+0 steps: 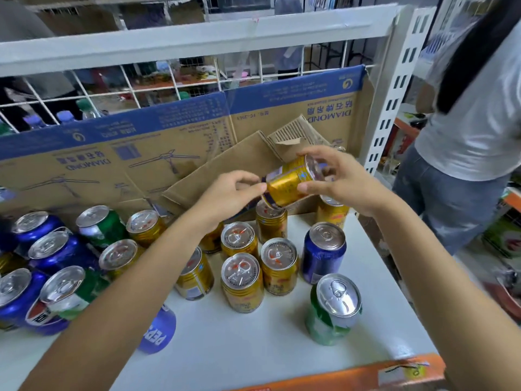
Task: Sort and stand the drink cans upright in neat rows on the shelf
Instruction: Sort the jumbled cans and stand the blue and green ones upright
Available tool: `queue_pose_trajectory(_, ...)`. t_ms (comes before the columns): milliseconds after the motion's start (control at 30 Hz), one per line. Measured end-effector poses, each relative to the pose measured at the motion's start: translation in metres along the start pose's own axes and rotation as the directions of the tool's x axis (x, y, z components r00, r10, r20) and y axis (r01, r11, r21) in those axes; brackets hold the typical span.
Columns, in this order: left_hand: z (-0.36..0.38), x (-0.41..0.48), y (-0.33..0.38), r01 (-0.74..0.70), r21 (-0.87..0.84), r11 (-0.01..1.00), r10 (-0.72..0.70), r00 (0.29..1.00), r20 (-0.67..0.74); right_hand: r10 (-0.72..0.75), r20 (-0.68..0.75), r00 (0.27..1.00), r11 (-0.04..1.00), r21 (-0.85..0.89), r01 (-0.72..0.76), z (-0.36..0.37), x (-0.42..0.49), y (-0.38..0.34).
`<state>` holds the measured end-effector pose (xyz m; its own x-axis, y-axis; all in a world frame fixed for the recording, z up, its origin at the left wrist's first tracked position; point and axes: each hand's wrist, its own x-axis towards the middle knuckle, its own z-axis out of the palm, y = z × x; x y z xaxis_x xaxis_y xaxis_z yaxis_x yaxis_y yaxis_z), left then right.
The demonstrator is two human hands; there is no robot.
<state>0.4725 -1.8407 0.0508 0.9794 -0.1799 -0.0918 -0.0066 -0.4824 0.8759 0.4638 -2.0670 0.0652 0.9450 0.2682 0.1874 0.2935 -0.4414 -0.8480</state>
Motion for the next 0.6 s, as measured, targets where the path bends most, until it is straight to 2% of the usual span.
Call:
queue_pose_trajectory(67, 0.003, 0.003, -0.007, -0.06, 0.271, 0.961, 0.062, 0.998, 0.003, -0.017, -0.06, 0.998, 0.993, -0.121, 0.01, -0.01, -0.004, -0.004)
queue_pose_trajectory(100, 0.006, 0.004, -0.009, -0.1, 0.402, 0.91, 0.09, 0.995, 0.042, -0.024, -0.084, 0.996, 0.985, -0.17, 0.01, -0.014, -0.005, -0.006)
queue_pose_trajectory(167, 0.013, 0.007, -0.011, -0.156, 0.642, 0.751, 0.093, 0.987, 0.131, -0.034, -0.107, 0.994, 0.959, -0.283, 0.003, -0.018, -0.007, -0.007)
queue_pose_trajectory(233, 0.021, 0.014, -0.013, -0.161, 0.771, 0.616, 0.047, 0.985, 0.169, -0.031, -0.082, 0.996, 0.912, -0.41, -0.005, -0.015, -0.005, -0.008)
queue_pose_trajectory(333, 0.033, 0.026, -0.015, -0.158, 0.822, 0.547, -0.029, 0.978, 0.208, 0.006, -0.003, 1.0, 0.852, -0.523, -0.007, -0.003, -0.001, -0.004)
queue_pose_trajectory(467, 0.044, 0.033, -0.019, -0.118, 0.814, 0.569, -0.076, 0.978, 0.196, 0.081, 0.129, 0.988, 0.76, -0.649, 0.022, 0.02, 0.008, 0.019)
queue_pose_trajectory(600, 0.044, 0.034, -0.019, -0.068, 0.79, 0.609, -0.113, 0.979, 0.171, 0.146, 0.185, 0.972, 0.805, -0.593, -0.007, 0.029, 0.012, 0.035)
